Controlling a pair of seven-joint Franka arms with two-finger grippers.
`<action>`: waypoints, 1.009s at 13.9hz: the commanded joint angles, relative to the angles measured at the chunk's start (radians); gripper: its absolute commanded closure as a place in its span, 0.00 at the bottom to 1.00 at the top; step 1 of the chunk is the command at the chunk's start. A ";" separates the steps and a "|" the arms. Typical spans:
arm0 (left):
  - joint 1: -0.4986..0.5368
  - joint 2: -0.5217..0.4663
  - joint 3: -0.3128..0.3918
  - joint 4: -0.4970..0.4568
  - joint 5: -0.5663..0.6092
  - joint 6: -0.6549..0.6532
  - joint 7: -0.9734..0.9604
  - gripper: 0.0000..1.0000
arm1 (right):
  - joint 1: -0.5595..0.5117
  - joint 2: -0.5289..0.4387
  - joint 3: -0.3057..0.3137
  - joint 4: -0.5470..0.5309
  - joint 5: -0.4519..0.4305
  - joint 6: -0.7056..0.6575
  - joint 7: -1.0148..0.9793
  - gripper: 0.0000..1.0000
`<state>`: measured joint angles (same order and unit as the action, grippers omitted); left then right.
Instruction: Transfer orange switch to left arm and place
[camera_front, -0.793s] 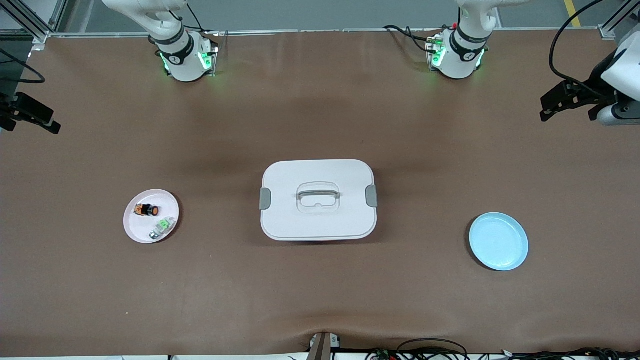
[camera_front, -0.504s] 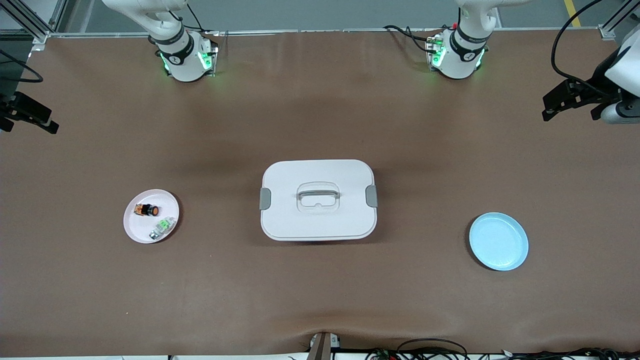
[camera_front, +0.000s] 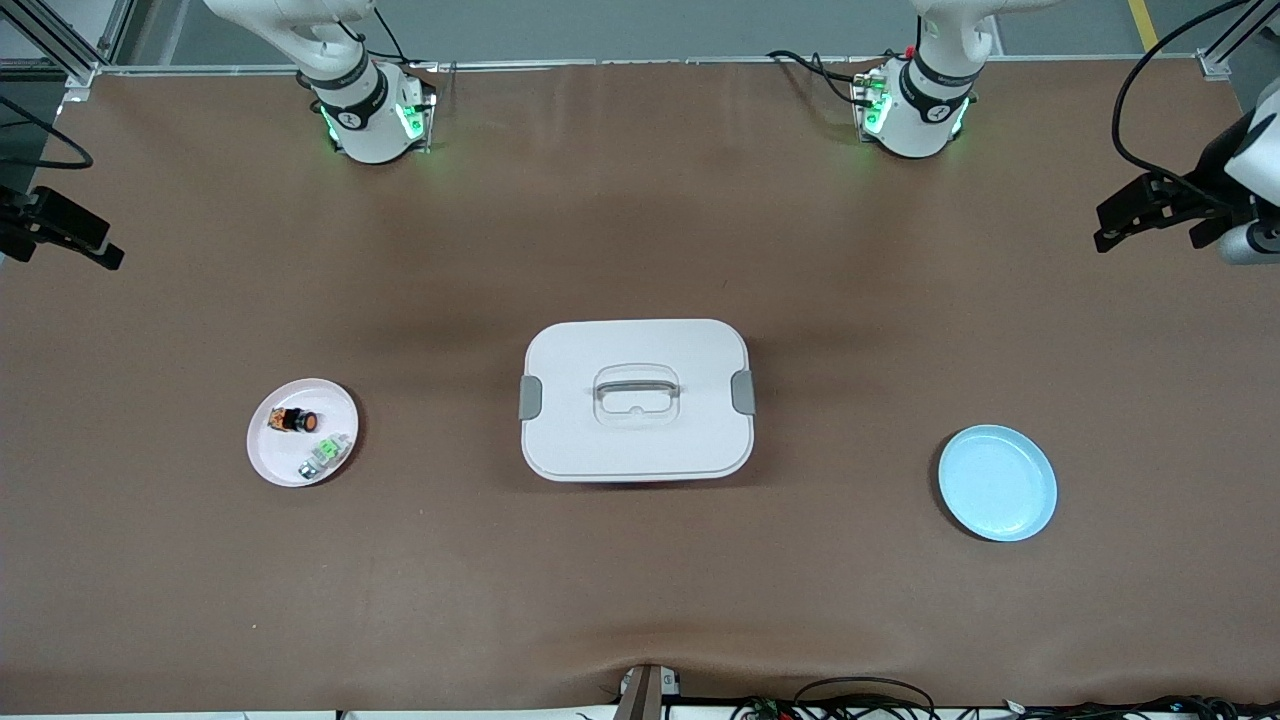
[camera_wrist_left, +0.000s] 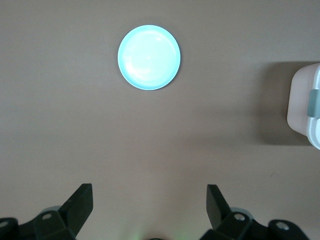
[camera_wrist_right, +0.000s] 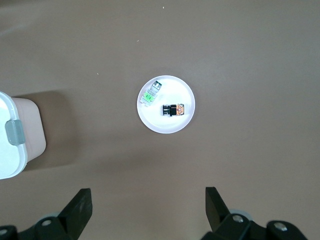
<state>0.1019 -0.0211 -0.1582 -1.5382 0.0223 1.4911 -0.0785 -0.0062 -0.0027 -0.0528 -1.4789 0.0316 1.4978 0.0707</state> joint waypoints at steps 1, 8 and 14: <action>0.001 0.009 -0.001 0.020 0.004 -0.005 0.006 0.00 | -0.002 -0.023 0.005 -0.017 -0.006 0.001 0.018 0.00; 0.002 0.018 -0.003 0.024 0.002 -0.003 0.006 0.00 | -0.009 -0.013 0.001 -0.003 0.007 -0.005 0.009 0.00; 0.002 0.036 -0.003 0.023 0.001 0.017 0.008 0.00 | 0.014 0.065 0.005 -0.009 -0.015 -0.022 0.005 0.00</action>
<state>0.1037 -0.0019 -0.1585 -1.5342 0.0222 1.5023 -0.0785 -0.0030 0.0476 -0.0508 -1.4911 0.0254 1.4684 0.0709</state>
